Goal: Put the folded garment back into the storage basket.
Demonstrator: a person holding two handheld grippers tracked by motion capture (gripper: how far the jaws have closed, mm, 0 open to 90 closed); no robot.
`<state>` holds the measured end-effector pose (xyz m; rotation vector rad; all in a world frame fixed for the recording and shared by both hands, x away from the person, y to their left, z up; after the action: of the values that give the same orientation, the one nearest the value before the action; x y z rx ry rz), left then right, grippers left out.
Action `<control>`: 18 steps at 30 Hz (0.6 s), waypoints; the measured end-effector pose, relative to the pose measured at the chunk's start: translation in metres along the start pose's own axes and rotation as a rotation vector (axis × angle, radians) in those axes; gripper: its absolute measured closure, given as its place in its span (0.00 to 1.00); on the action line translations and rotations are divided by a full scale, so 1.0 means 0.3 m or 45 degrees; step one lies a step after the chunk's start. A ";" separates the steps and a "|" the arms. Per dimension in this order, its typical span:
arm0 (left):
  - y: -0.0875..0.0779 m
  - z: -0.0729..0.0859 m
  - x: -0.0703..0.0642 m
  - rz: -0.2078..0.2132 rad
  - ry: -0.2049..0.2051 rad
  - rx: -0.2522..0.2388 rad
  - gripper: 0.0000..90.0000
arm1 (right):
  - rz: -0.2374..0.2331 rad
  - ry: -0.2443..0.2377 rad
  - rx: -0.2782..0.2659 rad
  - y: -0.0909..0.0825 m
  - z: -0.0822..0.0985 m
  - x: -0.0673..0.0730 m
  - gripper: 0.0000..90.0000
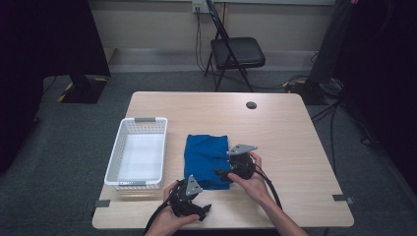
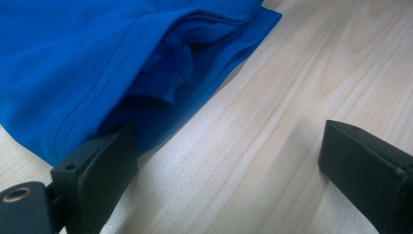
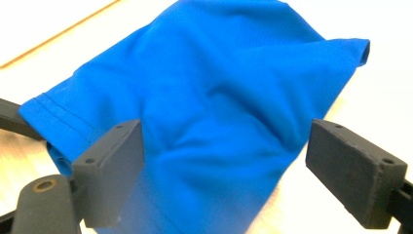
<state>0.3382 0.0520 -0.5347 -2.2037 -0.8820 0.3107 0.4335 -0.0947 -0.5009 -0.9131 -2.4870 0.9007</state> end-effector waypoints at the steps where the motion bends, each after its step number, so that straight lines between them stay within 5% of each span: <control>1: 0.000 0.000 0.000 0.001 0.001 -0.001 0.07 | 0.002 -0.002 -0.003 -0.008 -0.002 0.000 0.15; 18: 0.000 0.001 0.002 -0.006 -0.004 -0.005 0.07 | 0.007 0.002 -0.082 -0.140 0.001 0.008 0.16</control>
<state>0.3386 0.0525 -0.5348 -2.2047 -0.8900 0.3107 0.4125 -0.1180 -0.4731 -0.9418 -2.5268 0.8257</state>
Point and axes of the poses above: each handheld gripper's, and its own axes: y roughly forward along the jaws, z roughly out of its underside, x roughly to its left, the point moved 6 cm from there along y, roughly forward along the jaws, and after that the axes turned 5 degrees about -z, right-handed, at the moved point
